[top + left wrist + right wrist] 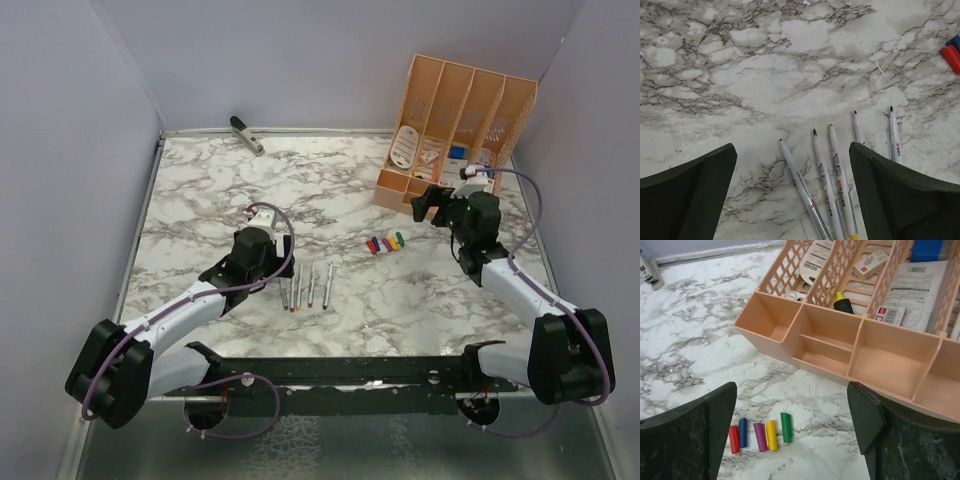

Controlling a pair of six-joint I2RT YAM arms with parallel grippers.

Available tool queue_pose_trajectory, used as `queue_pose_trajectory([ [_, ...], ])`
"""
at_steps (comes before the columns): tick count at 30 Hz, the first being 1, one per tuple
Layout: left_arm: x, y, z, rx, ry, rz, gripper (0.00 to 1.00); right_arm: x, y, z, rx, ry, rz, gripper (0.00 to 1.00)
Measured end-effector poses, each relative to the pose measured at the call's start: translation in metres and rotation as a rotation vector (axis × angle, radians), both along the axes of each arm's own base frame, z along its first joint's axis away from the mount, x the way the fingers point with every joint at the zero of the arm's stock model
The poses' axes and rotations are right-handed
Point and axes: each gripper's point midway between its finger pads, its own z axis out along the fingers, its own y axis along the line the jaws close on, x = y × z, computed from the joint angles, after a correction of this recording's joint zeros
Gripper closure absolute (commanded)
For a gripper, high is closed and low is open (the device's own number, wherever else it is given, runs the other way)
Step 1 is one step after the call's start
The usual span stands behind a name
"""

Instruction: Insert the pens into the pen caps

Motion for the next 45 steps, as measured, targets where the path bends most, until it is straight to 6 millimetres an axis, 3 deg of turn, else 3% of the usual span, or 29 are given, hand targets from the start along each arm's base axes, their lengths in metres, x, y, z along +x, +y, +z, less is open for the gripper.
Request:
queue_pose_trajectory([
  [5,-0.011,0.007,-0.012,0.029,0.06,0.059,0.22,0.003,0.002,0.007,-0.004,-0.025,0.01,0.09],
  [7,-0.016,0.007,-0.019,0.041,0.09,0.071,0.33,0.004,0.001,0.01,-0.004,-0.032,0.01,0.09],
  [9,-0.022,0.007,-0.026,0.054,0.124,0.084,0.53,0.004,0.001,0.013,-0.003,-0.038,0.009,0.09],
  [11,-0.028,0.007,-0.033,0.061,0.156,0.096,0.58,0.004,0.001,0.015,-0.003,-0.043,0.006,0.09],
  [13,-0.032,0.008,-0.038,0.07,0.179,0.106,0.58,0.004,0.001,0.017,-0.002,-0.049,0.005,0.09],
  [15,-0.035,0.008,-0.039,0.071,0.189,0.115,0.48,0.003,0.0,0.02,-0.001,-0.055,0.003,0.09],
  [17,-0.036,0.007,-0.038,0.072,0.191,0.12,0.45,0.003,0.0,0.02,-0.001,-0.056,0.003,0.09],
  [24,-0.025,0.001,-0.024,0.059,0.166,0.154,0.47,0.003,0.0,0.019,0.0,-0.056,0.002,0.09],
  [32,-0.035,0.005,-0.048,0.129,0.239,0.185,0.48,0.002,-0.001,0.015,0.006,-0.054,-0.007,0.09],
  [45,-0.037,0.001,-0.056,0.159,0.27,0.201,0.5,0.001,-0.01,0.006,0.007,-0.038,-0.06,0.09],
])
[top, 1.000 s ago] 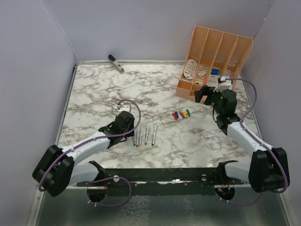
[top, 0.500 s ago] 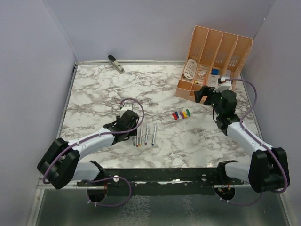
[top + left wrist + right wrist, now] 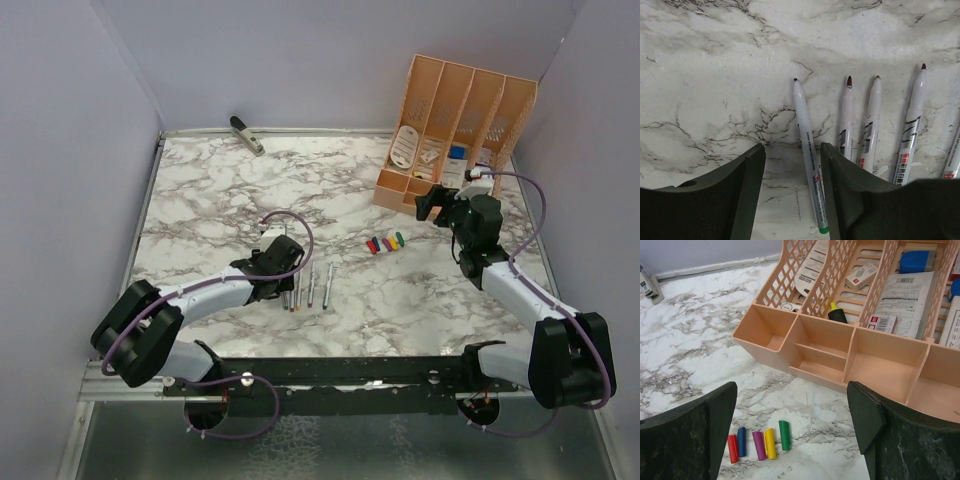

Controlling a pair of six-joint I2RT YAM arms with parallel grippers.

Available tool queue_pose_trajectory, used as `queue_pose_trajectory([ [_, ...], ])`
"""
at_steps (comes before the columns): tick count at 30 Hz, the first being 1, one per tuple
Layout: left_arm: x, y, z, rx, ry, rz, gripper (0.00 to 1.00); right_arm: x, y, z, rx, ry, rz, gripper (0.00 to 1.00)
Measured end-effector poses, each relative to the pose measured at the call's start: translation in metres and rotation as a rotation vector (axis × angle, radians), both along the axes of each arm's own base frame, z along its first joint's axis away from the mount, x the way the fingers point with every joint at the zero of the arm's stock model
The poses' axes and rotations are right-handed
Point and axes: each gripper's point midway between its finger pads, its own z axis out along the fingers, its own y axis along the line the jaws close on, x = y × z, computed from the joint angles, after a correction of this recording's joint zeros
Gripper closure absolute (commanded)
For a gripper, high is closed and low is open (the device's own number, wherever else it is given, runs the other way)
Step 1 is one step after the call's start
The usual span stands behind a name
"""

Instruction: Insert the pens into the pen caps

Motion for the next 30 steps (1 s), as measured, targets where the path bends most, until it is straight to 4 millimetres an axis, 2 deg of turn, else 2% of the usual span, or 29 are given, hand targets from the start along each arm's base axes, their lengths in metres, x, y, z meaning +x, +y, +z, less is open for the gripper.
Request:
queue_pose_trajectory([
  [3,-0.003,0.002,-0.009,0.025,0.032,0.007,0.52,0.0,-0.002,0.0,0.0,0.0,-0.009,0.09],
  [9,-0.003,-0.006,-0.01,0.027,0.041,0.015,0.53,0.0,-0.004,0.002,-0.003,-0.005,-0.025,0.09],
  [17,-0.016,-0.016,-0.011,0.017,0.057,0.019,0.53,-0.002,-0.01,0.013,-0.004,-0.033,-0.057,0.11],
  [22,-0.024,-0.016,-0.012,-0.003,0.055,0.033,0.54,-0.004,-0.012,0.02,-0.004,-0.047,-0.066,0.11],
  [30,-0.024,-0.013,-0.012,-0.01,0.049,0.062,0.58,-0.006,-0.014,0.019,-0.006,-0.041,-0.075,0.12],
])
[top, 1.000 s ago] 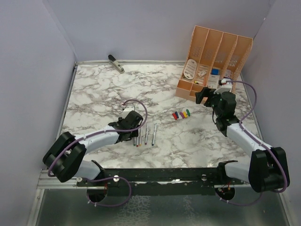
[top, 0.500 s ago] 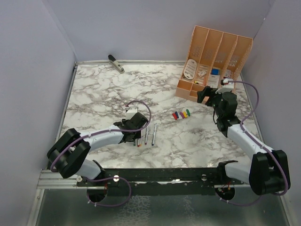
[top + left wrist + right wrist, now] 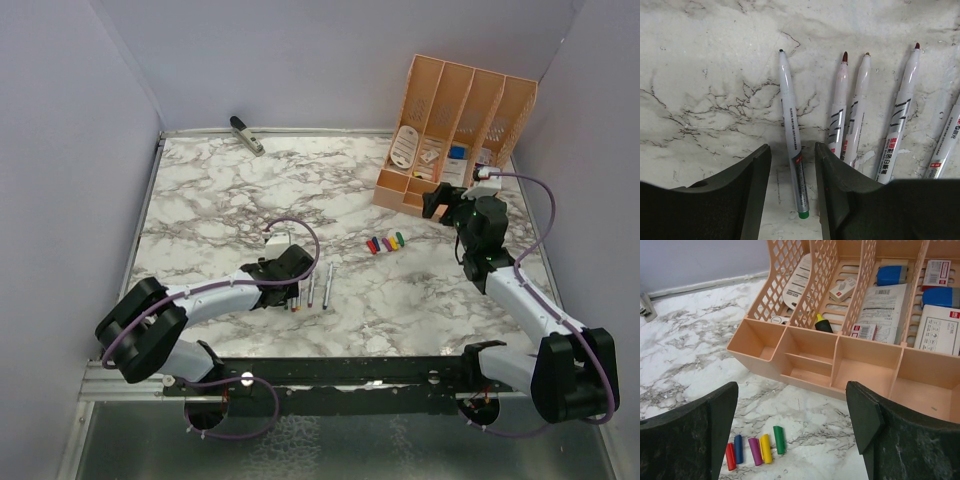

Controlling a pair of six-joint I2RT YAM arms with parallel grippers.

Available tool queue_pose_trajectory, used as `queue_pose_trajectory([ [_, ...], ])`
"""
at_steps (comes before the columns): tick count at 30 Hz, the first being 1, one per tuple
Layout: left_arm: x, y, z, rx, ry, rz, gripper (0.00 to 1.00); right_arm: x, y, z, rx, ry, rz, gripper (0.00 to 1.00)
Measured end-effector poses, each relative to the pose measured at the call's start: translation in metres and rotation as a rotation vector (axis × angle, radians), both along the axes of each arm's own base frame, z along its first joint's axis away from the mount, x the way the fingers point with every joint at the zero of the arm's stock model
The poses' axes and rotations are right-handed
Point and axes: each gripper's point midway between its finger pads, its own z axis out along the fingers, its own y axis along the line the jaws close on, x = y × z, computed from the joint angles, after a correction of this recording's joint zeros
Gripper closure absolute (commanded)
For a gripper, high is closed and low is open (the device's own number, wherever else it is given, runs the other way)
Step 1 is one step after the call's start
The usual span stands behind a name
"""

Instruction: Insert the pens into the pen caps

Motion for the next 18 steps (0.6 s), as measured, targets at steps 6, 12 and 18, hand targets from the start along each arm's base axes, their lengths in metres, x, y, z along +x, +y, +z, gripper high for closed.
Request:
queue_pose_trajectory([
  [6,0.0044,-0.004,-0.002,0.029,0.012,-0.001,0.65,-0.0017,-0.0026,-0.0057,-0.007,0.024,-0.012,0.13],
  [12,0.0078,-0.0067,-0.0039,0.03,0.008,0.004,0.75,-0.0022,-0.0043,-0.0075,-0.016,0.035,-0.019,0.14],
  [18,0.0096,-0.0084,-0.0055,0.026,0.004,0.007,0.86,-0.001,-0.0056,-0.0033,-0.019,0.029,-0.026,0.14],
])
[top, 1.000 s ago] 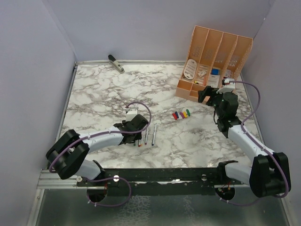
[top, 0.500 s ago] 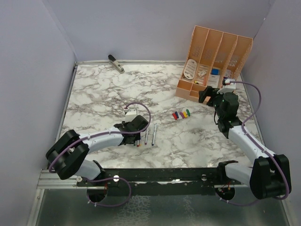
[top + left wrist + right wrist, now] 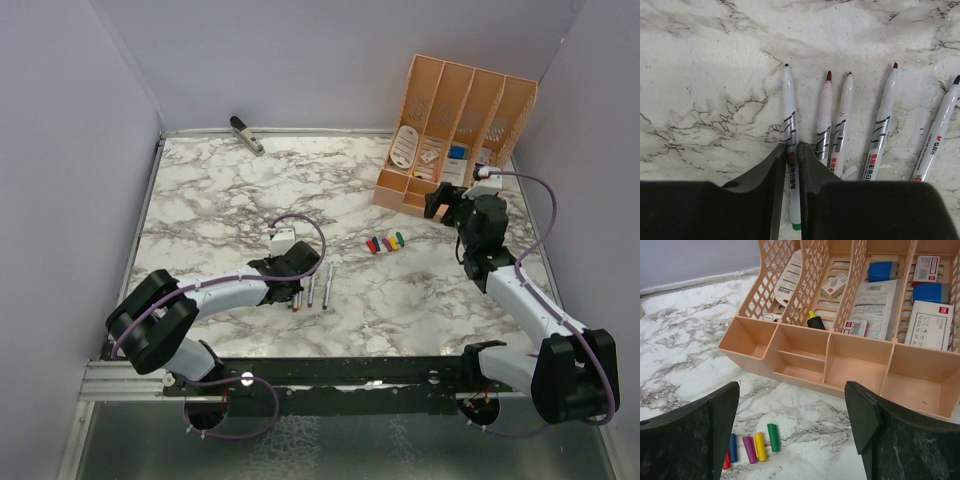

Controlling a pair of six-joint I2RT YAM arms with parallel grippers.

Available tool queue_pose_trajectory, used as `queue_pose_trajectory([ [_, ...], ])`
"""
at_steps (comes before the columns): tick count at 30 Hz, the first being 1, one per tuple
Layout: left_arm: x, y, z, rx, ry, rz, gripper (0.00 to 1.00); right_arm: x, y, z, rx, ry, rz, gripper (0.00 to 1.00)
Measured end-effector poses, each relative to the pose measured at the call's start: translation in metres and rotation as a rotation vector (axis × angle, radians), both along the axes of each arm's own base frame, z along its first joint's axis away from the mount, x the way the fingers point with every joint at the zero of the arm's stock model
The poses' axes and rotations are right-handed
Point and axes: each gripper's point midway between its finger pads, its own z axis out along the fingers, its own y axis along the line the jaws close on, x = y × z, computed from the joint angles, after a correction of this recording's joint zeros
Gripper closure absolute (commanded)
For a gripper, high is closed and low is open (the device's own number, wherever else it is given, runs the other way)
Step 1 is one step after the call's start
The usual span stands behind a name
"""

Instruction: Insert the pens into the pen caps

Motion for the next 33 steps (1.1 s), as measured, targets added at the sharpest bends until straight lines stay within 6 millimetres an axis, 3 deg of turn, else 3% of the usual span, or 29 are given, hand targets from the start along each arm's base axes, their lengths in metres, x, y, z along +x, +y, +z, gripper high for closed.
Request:
queue_pose_trajectory([
  [6,0.001,0.0,-0.002,0.003,0.001,0.0,1.0,-0.001,-0.002,0.004,-0.002,-0.009,-0.009,0.17],
  [10,0.0,0.0,-0.003,0.004,0.0,-0.002,1.0,-0.001,-0.003,0.003,-0.007,-0.006,-0.016,0.27],
  [11,0.0,0.0,-0.003,0.002,-0.002,-0.003,1.0,-0.001,-0.004,0.003,-0.008,-0.005,-0.016,0.35],
  [14,-0.001,0.001,-0.003,-0.001,-0.007,-0.005,1.0,-0.002,-0.004,0.002,-0.012,0.0,-0.017,0.82],
  [17,0.0,0.001,-0.002,-0.012,-0.017,-0.005,1.0,0.0,-0.005,0.0,-0.007,0.017,-0.028,0.86],
  [19,0.001,0.0,0.001,-0.028,-0.032,-0.004,1.0,0.004,-0.006,-0.003,-0.003,0.038,-0.04,0.98],
  [24,0.001,-0.001,0.006,-0.045,-0.046,-0.002,1.0,0.014,-0.005,-0.016,0.004,0.1,-0.051,0.98],
  [29,-0.006,0.008,0.008,-0.015,-0.026,-0.004,1.0,0.016,-0.003,-0.029,-0.004,0.145,-0.043,0.74],
  [33,-0.009,0.016,0.013,0.012,-0.026,-0.011,1.0,0.022,0.004,-0.036,-0.012,0.176,-0.001,0.69],
])
